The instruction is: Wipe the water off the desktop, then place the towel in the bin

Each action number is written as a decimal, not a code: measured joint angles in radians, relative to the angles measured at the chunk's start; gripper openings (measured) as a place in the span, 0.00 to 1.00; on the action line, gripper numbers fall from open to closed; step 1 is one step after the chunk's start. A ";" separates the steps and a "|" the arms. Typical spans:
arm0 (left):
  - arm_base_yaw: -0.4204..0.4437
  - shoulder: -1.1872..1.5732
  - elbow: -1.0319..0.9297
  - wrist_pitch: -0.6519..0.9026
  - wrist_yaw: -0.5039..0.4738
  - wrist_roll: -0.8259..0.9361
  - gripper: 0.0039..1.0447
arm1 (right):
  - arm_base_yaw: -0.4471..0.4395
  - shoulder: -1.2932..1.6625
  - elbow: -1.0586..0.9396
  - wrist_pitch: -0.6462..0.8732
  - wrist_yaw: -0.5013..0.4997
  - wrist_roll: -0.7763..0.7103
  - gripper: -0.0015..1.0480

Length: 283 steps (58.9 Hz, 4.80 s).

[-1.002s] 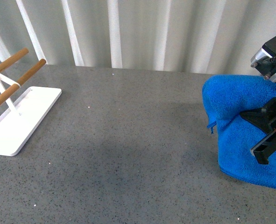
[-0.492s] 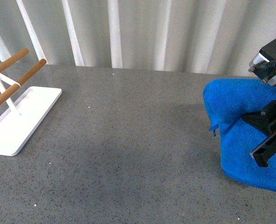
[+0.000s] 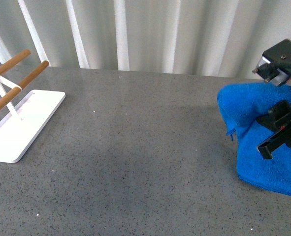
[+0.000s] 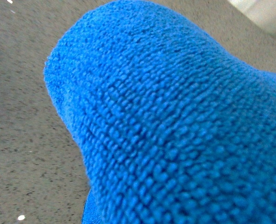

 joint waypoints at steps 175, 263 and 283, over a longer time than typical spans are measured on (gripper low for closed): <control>0.000 0.000 0.000 0.000 0.000 0.000 0.94 | -0.122 -0.147 -0.006 -0.219 -0.179 -0.006 0.04; 0.000 0.000 0.000 0.000 0.000 0.000 0.94 | -0.649 0.365 0.740 -0.779 0.065 0.151 0.37; 0.000 0.000 0.000 0.000 0.000 0.000 0.94 | -0.657 0.365 0.740 -0.801 0.078 0.116 0.94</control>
